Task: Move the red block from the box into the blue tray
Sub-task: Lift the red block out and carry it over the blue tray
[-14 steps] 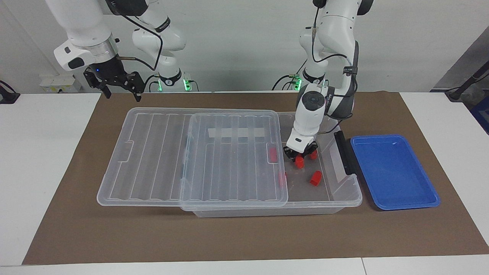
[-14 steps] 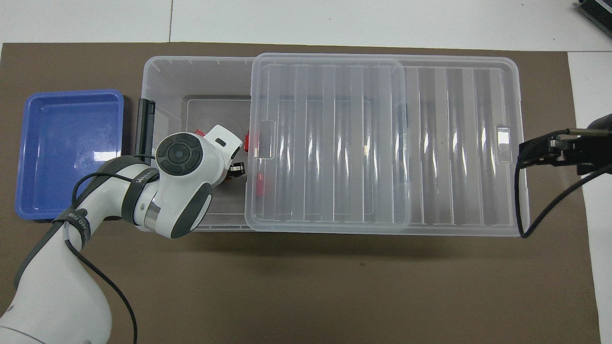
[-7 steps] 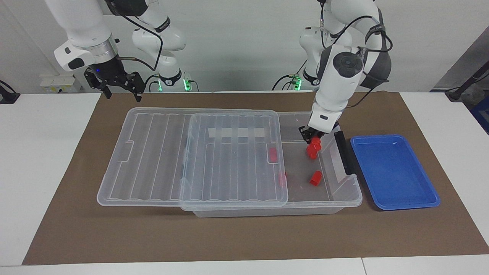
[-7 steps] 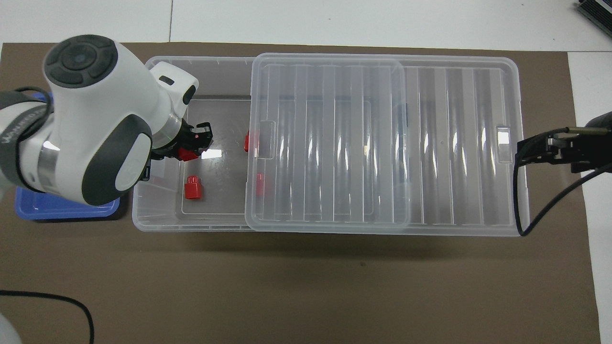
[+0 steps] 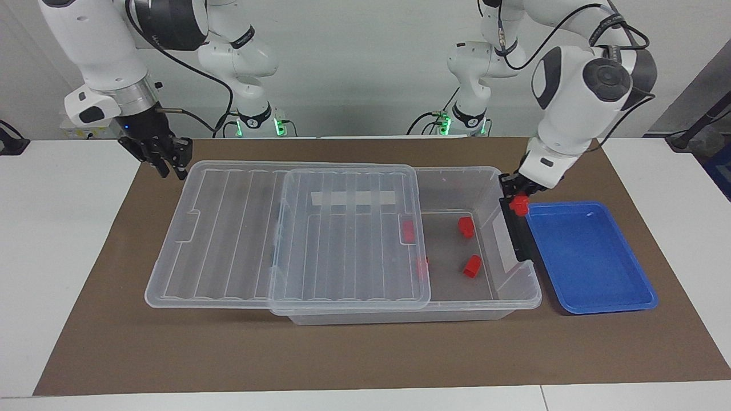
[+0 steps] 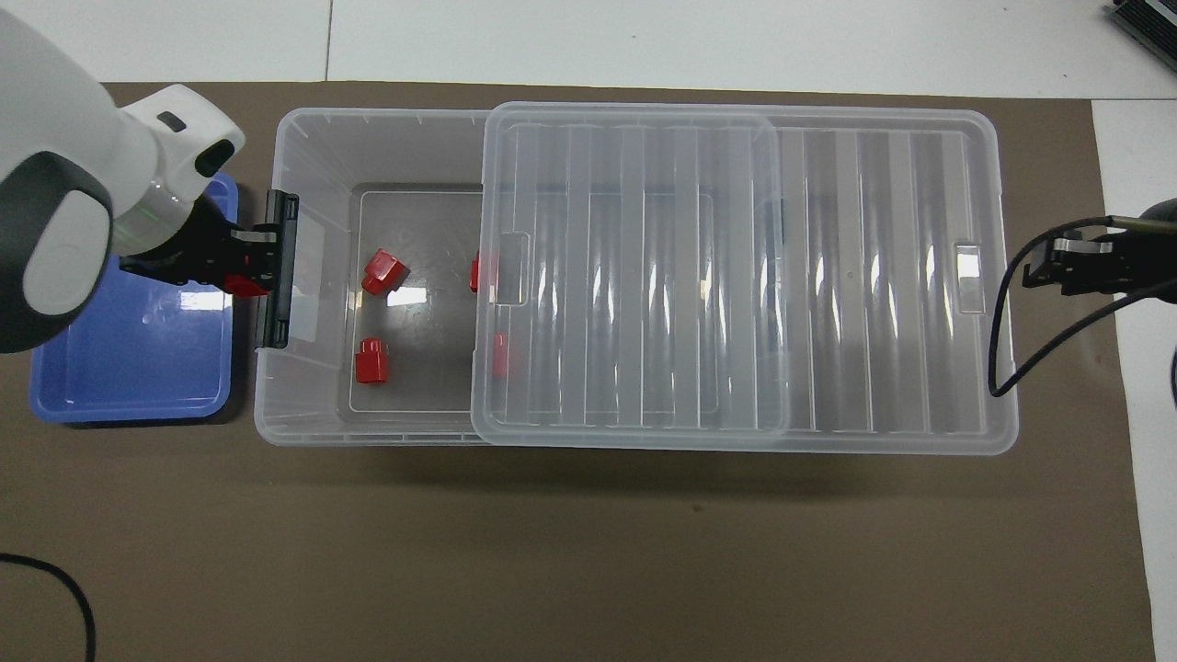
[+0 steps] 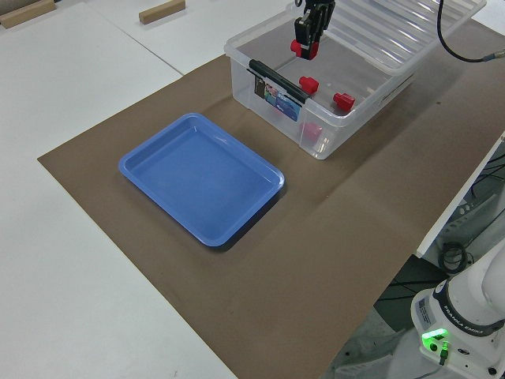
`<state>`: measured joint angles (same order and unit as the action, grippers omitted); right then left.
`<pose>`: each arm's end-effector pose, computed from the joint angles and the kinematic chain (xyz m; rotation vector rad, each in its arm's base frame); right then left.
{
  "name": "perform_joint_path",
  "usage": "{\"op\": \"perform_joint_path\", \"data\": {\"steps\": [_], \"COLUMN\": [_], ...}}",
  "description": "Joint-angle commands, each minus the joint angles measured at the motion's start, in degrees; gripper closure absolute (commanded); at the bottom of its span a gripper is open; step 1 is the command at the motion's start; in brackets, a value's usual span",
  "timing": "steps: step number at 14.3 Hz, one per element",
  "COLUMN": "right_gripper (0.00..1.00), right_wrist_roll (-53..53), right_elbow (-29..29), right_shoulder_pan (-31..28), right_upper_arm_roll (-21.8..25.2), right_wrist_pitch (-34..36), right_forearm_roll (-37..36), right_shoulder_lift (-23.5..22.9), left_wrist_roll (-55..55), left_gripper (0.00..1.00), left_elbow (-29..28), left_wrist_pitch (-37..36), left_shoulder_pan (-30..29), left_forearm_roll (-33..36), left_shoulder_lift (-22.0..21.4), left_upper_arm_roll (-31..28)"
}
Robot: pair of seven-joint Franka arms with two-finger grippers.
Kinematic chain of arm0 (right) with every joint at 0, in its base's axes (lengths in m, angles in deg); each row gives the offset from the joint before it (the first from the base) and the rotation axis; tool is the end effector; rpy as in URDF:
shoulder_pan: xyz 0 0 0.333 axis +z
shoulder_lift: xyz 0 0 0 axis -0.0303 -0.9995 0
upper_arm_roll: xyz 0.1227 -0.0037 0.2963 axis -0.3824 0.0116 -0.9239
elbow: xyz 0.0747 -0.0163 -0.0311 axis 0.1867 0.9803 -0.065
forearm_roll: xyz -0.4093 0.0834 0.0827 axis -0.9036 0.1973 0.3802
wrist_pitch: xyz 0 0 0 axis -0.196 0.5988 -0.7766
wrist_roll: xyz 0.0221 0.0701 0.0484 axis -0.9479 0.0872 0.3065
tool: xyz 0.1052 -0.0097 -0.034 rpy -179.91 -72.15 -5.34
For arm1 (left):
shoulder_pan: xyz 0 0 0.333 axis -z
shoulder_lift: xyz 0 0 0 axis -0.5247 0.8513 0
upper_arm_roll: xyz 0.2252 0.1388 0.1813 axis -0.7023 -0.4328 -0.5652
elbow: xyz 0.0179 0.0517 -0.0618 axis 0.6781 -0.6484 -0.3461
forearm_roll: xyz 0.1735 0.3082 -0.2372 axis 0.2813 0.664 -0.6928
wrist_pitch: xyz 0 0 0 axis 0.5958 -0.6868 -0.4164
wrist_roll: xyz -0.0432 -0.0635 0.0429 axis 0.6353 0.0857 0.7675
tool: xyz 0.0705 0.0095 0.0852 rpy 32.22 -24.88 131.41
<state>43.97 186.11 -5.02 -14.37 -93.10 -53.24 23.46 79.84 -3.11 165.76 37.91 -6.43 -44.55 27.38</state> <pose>0.5991 -0.0226 0.5968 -3.1145 0.3510 -0.1579 0.6368 -0.0964 0.5305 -3.1272 -0.0225 0.1576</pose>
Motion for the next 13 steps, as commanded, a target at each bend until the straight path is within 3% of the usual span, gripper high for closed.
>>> {"op": "perform_joint_path", "data": {"steps": [1,3,6,9,13], "right_gripper": [1.00,1.00,1.00,1.00,1.00], "right_wrist_roll": [1.1,3.2,5.3,5.9,9.0], "right_elbow": [4.2,4.8,5.5,5.7,9.1], "right_shoulder_pan": [-3.2,-4.0,-5.5,-5.7,-5.7], "right_upper_arm_roll": [-0.2,-0.2,-0.1,-0.1,-0.1], "right_wrist_pitch": [-6.2,-8.2,-11.6,-13.3,-16.0], "right_forearm_roll": [1.1,1.1,0.9,0.4,0.4], "right_shoulder_lift": [0.4,-1.3,-4.1,-5.9,-6.4], "left_wrist_roll": [10.9,17.2,24.2,24.2,24.4], "left_gripper": [0.99,0.99,0.99,0.98,0.98], "left_elbow": [-0.3,-1.9,-10.5,-18.7,-23.7], "left_wrist_pitch": [-0.4,2.4,12.2,21.5,32.1], "left_shoulder_pan": [-5.4,-9.1,-14.1,-15.6,-16.5], "left_forearm_roll": [-1.0,-1.0,-1.0,-1.0,-1.0], "left_shoulder_lift": [0.0,-0.3,-3.4,-5.5,-4.3], "left_upper_arm_roll": [0.3,0.3,0.3,0.1,0.1]}}
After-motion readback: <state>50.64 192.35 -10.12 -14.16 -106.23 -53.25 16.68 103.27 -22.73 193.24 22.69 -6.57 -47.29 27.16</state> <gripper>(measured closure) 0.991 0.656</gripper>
